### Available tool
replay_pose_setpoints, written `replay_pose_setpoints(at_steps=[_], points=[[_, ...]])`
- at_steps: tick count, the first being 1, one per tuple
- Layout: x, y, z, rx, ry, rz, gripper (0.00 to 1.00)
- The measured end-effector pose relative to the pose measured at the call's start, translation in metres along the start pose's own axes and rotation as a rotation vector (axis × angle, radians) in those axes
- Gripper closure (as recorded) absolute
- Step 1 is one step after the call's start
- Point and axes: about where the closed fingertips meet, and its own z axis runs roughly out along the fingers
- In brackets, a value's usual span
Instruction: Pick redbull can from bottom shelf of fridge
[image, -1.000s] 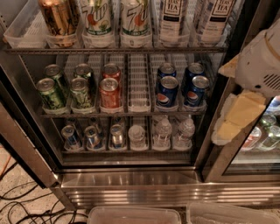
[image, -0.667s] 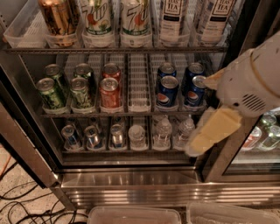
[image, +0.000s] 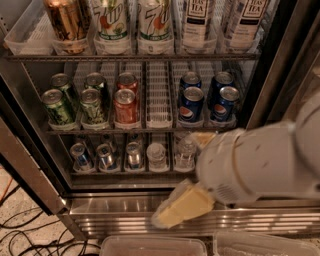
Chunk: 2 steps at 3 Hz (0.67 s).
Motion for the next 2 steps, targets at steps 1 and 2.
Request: replay_pose_setpoints(at_steps=[1, 2], points=[[0.0091, 0.0105, 0.0225, -0.004, -0.037, 0.019, 0.0], [0.0091, 0.0105, 0.0225, -0.004, -0.037, 0.019, 0.0]])
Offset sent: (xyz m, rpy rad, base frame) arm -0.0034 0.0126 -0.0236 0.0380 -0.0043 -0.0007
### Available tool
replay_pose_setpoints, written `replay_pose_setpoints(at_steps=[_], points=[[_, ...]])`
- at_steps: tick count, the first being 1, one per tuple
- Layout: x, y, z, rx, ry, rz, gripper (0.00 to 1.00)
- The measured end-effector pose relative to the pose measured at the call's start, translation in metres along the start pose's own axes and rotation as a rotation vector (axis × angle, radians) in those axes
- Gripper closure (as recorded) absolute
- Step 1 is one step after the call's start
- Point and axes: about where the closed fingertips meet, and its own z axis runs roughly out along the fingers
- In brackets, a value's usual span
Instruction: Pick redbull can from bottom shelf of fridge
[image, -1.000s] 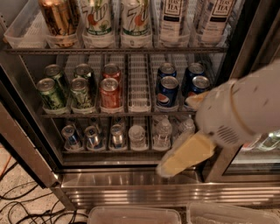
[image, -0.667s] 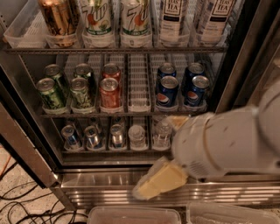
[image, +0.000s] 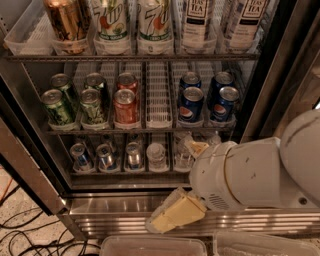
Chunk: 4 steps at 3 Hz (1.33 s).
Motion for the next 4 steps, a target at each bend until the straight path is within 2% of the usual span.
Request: replay_pose_setpoints(at_steps=[1, 2, 3, 4], points=[[0.009, 0.003, 0.015, 0.017, -0.03, 0.02, 0.0], [0.043, 0.015, 0.044, 0.07, -0.062, 0.071, 0.0], [0.08, 0.023, 0.074, 0.129, -0.102, 0.158, 0.0], [0.102, 0.017, 0.099, 0.183, -0.192, 0.285, 0.0]])
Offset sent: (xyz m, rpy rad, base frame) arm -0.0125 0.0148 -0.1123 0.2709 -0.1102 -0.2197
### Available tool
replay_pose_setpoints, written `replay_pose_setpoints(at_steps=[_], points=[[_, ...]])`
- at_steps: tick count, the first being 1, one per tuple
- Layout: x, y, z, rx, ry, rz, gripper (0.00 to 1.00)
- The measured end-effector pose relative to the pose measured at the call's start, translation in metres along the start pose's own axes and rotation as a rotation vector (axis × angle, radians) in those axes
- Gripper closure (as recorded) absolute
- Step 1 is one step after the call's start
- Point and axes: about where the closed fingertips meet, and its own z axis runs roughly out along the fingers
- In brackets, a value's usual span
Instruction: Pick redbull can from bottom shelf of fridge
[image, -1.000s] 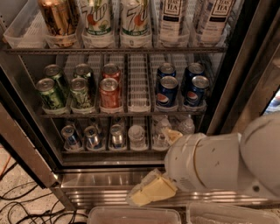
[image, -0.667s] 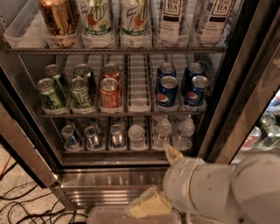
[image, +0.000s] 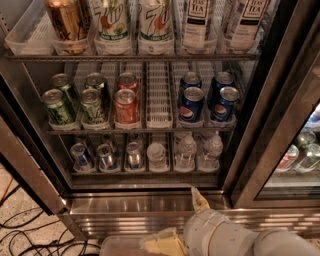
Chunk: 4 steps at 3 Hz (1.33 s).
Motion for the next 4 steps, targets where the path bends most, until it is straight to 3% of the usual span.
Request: replay_pose_setpoints(at_steps=[1, 2, 3, 4], points=[[0.002, 0.001, 0.006, 0.004, -0.056, 0.061, 0.0], [0.002, 0.001, 0.006, 0.003, -0.056, 0.061, 0.0], [-0.002, -0.002, 0.015, 0.018, -0.107, 0.087, 0.0], [-0.013, -0.028, 0.011, 0.134, -0.194, 0.076, 0.0]])
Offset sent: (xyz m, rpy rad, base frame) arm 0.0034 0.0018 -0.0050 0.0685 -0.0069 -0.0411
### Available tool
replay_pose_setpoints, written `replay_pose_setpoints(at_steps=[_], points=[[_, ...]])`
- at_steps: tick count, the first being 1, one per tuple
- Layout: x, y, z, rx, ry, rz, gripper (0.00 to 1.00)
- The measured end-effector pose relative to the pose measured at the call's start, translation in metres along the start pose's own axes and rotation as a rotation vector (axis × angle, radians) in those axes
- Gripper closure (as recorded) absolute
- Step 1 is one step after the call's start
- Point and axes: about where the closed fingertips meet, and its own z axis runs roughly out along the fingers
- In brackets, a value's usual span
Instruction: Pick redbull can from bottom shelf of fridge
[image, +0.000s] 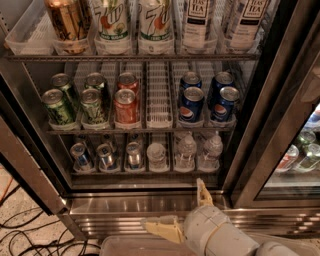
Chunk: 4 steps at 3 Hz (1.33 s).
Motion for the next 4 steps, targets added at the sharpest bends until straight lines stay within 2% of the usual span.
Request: replay_pose_setpoints(at_steps=[1, 2, 4], points=[[-0.025, 0.015, 0.015, 0.023, -0.086, -0.132, 0.0], [-0.049, 0.02, 0.018, 0.043, -0.152, -0.174, 0.0], [-0.04, 0.022, 0.029, 0.058, -0.145, -0.166, 0.0]])
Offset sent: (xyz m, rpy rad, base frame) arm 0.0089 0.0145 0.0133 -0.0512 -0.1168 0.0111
